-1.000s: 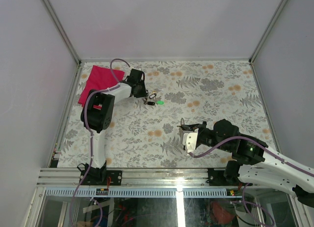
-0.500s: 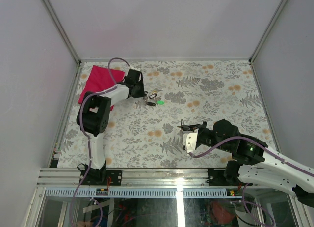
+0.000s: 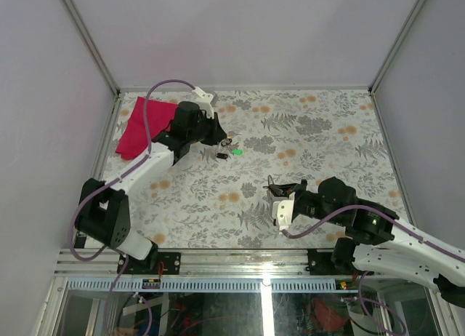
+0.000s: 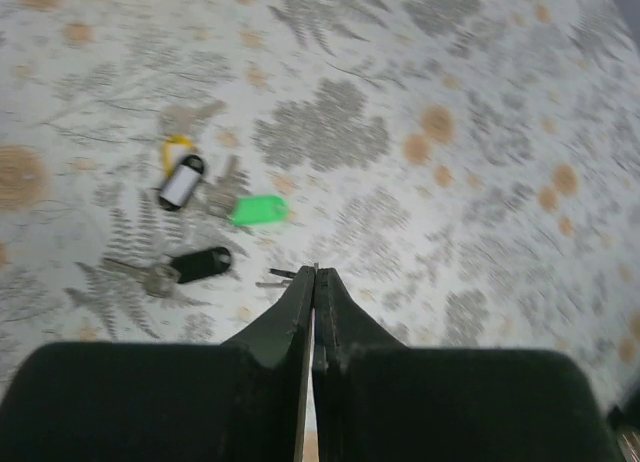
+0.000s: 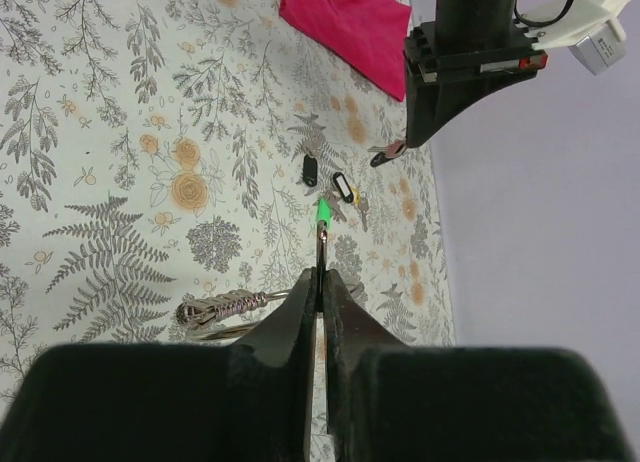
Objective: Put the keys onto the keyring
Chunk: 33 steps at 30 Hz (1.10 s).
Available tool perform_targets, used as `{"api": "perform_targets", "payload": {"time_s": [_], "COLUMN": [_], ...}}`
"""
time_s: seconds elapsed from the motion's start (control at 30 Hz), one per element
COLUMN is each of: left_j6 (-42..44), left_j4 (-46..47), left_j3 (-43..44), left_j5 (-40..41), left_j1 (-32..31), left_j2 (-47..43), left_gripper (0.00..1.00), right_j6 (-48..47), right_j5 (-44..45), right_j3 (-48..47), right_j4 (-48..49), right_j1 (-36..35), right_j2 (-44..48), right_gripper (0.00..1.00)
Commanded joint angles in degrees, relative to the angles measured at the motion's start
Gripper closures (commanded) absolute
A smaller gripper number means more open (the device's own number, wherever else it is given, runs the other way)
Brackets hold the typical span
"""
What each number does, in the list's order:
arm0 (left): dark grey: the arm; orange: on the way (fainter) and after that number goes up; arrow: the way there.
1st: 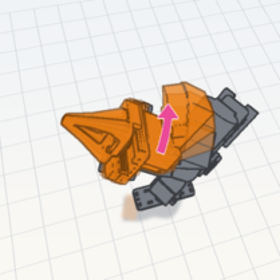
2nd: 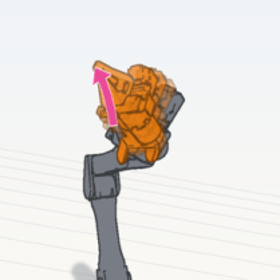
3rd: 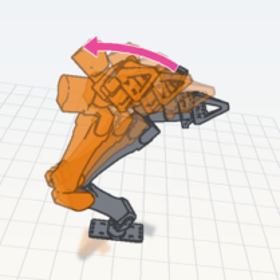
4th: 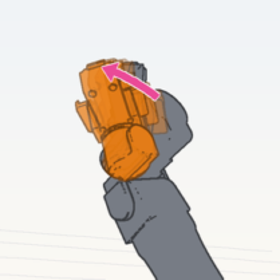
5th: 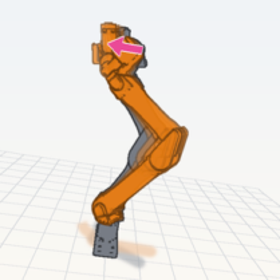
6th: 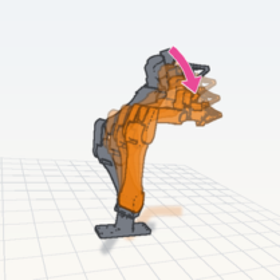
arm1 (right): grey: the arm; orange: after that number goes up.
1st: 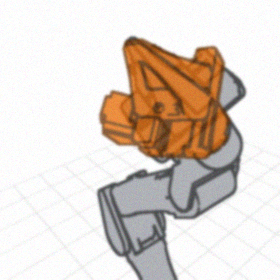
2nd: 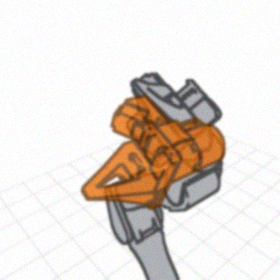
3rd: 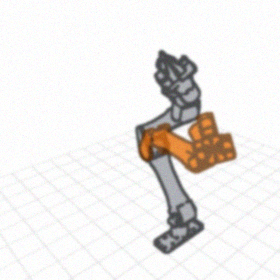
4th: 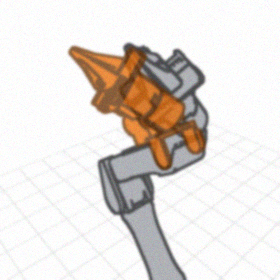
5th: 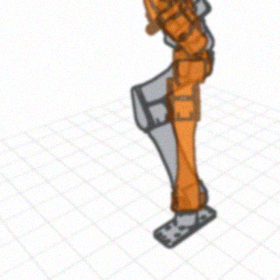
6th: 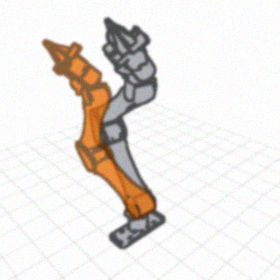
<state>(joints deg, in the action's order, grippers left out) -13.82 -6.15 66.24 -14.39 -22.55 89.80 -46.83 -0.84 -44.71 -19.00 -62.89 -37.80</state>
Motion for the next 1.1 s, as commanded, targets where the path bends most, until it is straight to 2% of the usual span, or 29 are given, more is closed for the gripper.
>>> {"api": "perform_targets", "payload": {"time_s": [0.0, 0.27, 0.37, 0.53, 0.7, 0.87, 1.07], "left_j6": [2.77, 4.84, 3.73, 2.55, 1.44, 0.74, 2.29], "left_j4": [4.35, 8.81, 10.42, 11.72, 13.53, 13.62, 11.99], "left_j3": [-6.21, -18.56, -21.59, -25.28, -26.74, -26.16, -26.77], "left_j5": [-9.47, -19.98, -21.71, -20.13, -20.82, -21.08, -18.13], "left_j1": [-1.0, -5.19, -7.59, -10.64, -11.59, -12.78, -13.36], "left_j2": [-7.08, -21.86, -24.97, -27.0, -25.97, -25.78, -25.91], "left_gripper": [1.0, 1.0, 1.0, 1.0, 1.0, 1.0, 1.0], "right_j6": [-2.01, -7.38, -13.41, -21.1, -23.81, -18.23, -0.6], "right_j5": [-1.2, -4.31, -5.58, -6.47, -7.03, -6.17, -3.59], "right_j3": [-1.79, 0.08, 1.11, 3.72, 4.71, 2.63, -5.23], "right_j4": [3.93, 7.73, 8.36, 10.48, 12.48, 11.61, 6.04], "right_j1": [-0.49, -0.49, -0.54, -0.5, -0.53, -0.51, -0.51], "right_j2": [1.07, 3.76, 4.81, 6.35, 6.43, 5.15, 0.15], "right_gripper": [1.0, 1.0, 1.0, 1.0, 1.0, 1.0, 1.0]}}
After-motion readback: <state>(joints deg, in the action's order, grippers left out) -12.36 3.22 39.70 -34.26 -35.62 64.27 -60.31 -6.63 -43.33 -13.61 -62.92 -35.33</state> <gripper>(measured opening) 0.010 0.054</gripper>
